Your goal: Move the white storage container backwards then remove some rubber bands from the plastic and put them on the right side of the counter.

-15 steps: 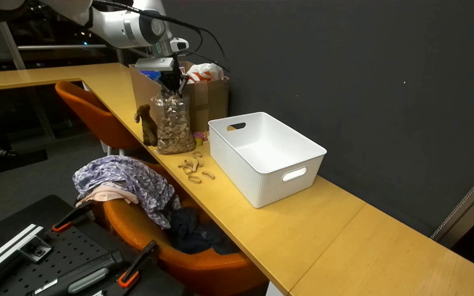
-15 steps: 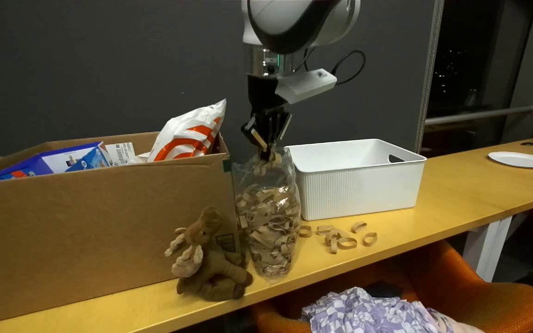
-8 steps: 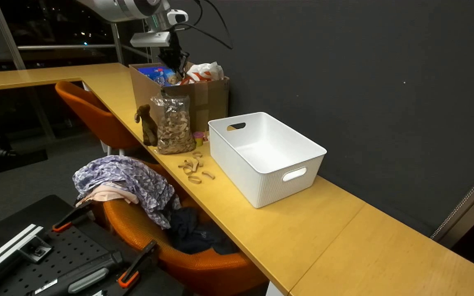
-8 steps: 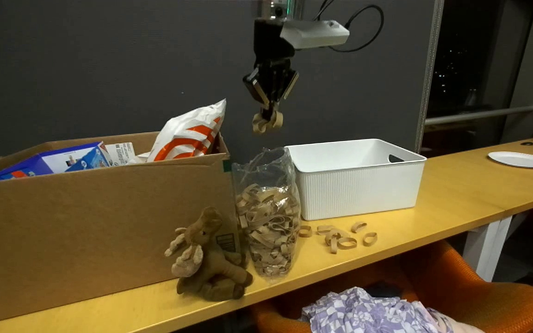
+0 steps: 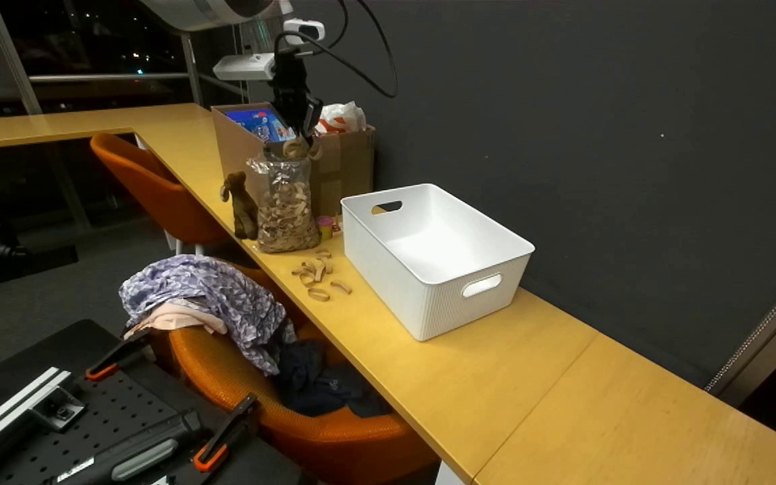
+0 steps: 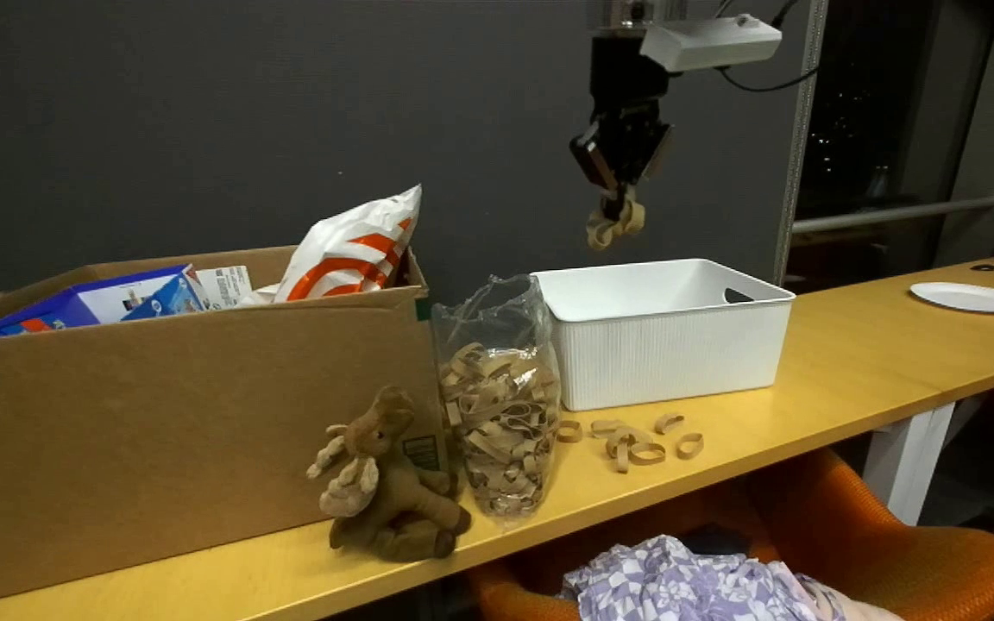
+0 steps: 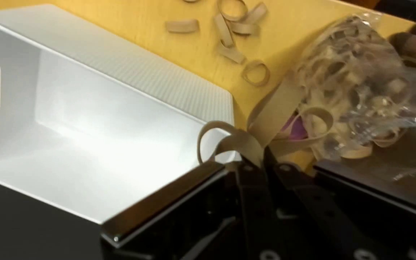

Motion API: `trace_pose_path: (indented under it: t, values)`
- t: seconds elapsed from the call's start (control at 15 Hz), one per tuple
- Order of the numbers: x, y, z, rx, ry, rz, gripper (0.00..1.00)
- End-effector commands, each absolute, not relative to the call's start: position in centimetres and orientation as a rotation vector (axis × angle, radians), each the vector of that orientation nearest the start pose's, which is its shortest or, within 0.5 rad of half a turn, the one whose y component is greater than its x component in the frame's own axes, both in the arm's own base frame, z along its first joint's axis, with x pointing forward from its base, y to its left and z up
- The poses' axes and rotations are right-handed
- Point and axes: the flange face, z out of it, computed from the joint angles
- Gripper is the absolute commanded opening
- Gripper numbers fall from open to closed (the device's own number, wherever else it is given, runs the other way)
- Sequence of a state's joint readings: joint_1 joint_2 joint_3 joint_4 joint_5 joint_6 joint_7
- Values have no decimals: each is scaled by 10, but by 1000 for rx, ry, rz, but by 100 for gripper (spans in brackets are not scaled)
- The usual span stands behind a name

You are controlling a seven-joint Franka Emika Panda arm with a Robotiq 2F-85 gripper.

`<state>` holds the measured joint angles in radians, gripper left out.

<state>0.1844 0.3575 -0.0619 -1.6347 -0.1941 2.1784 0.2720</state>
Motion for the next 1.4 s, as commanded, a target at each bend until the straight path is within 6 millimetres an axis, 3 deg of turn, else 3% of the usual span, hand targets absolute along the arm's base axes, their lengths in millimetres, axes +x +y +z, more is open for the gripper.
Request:
trace_pose_path:
  t: [0.0,0.2,0.6,0.8,1.07,1.13,1.2,1.27,1.33]
  values:
    - [662,39,382,-3301,112,-290,1]
    - [671,20,324,-3324,96,-212,1]
    - [686,33,219,-3336,2,-62,1]
    - [699,37,195,-3367,-54,-54,1]
    - [716,46,184,-3389,-117,-89,1]
    - [719,48,183,-3389,-123,-96,5]
    - [722,49,182,-3390,-126,-105,30]
    - [724,49,182,-3388,-123,-115,31]
    - [726,49,182,-3386,-119,-122,38]
